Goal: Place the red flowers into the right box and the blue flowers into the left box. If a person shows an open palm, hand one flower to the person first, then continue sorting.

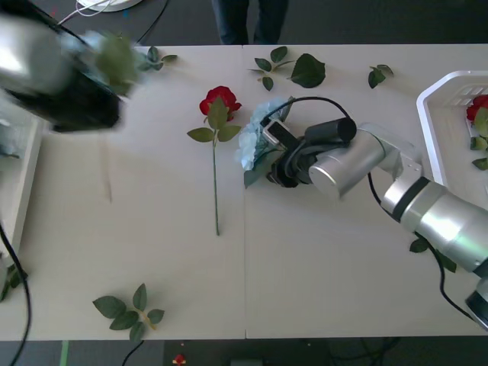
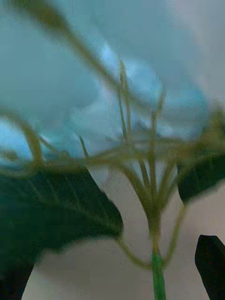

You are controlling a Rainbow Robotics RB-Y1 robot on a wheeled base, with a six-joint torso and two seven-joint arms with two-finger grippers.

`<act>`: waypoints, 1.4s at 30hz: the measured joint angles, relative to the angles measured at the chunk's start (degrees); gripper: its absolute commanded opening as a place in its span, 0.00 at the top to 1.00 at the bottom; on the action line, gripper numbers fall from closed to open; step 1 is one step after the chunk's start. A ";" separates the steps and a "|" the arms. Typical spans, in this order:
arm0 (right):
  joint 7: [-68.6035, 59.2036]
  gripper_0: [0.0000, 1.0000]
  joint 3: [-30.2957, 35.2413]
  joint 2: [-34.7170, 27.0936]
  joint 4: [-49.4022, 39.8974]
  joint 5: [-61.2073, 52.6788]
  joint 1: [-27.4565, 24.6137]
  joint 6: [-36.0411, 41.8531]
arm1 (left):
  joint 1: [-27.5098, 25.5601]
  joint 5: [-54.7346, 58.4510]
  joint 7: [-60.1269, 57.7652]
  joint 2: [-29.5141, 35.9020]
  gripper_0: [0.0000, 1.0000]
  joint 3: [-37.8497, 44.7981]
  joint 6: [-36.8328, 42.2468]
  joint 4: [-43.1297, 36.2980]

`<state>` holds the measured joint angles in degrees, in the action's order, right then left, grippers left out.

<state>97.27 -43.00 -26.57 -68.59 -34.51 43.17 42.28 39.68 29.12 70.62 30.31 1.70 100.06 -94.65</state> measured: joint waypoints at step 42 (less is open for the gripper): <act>0.00 1.00 15.04 -17.89 -33.27 -24.94 -10.34 -1.21 | -25.08 -2.02 42.88 13.50 1.00 28.06 -35.74 11.99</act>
<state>97.26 -27.96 -44.45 -101.87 -59.46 32.83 41.06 14.59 27.11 113.50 43.82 29.76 64.33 -82.66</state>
